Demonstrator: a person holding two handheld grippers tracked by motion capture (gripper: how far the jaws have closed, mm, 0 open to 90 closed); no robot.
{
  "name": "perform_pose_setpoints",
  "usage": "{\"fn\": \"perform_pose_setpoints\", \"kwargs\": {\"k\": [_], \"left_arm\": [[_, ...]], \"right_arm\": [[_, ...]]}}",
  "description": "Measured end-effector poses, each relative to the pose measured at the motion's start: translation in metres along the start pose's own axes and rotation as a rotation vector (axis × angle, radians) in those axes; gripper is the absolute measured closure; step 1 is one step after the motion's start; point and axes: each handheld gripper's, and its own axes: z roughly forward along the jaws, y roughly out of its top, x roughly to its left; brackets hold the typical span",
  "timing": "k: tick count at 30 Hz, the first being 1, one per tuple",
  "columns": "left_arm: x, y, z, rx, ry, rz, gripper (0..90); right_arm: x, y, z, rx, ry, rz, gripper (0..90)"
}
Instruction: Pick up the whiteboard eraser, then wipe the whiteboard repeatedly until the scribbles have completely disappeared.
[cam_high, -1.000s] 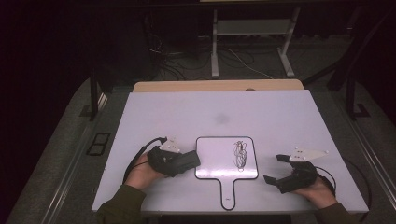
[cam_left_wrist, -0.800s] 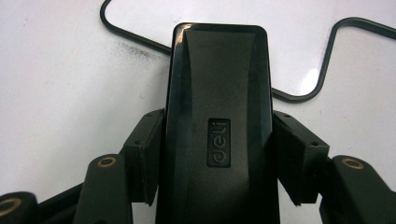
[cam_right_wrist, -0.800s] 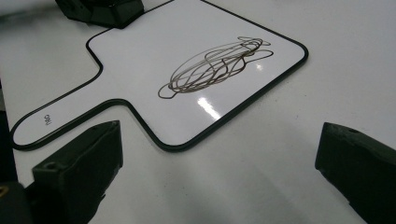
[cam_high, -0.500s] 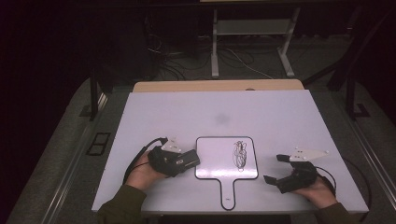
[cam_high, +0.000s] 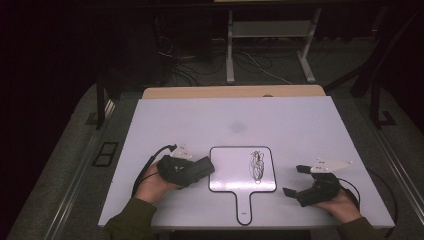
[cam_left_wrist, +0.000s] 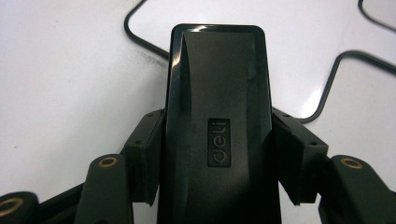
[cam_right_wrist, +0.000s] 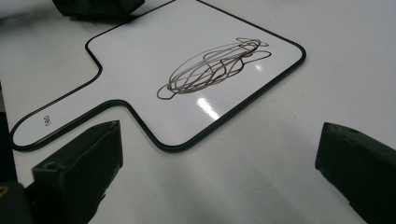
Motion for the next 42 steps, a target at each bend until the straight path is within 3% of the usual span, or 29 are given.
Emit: {"fn": "perform_pose_setpoints", "kwargs": {"k": [14,19,23,33,42], "left_arm": [[-0.002,0.013,-0.004,-0.04,-0.017,-0.042,39.6],[-0.002,0.022,-0.004,-0.058,-0.002,-0.04,39.6],[-0.002,0.032,-0.001,-0.069,-0.025,-0.044,39.6],[-0.008,0.051,0.01,-0.041,-0.029,0.004,39.6],[-0.013,0.073,0.024,-0.023,-0.059,0.012,39.7]], "right_arm": [[0.0,0.0,-0.001,-0.005,-0.001,0.006,0.0],[0.0,0.0,-0.001,-0.008,-0.001,0.011,0.0],[0.001,0.0,0.0,-0.007,0.001,0.01,0.0],[0.0,0.0,-0.001,-0.009,0.001,0.013,0.0],[0.0,-0.001,-0.001,-0.011,0.002,0.017,0.0]]}}
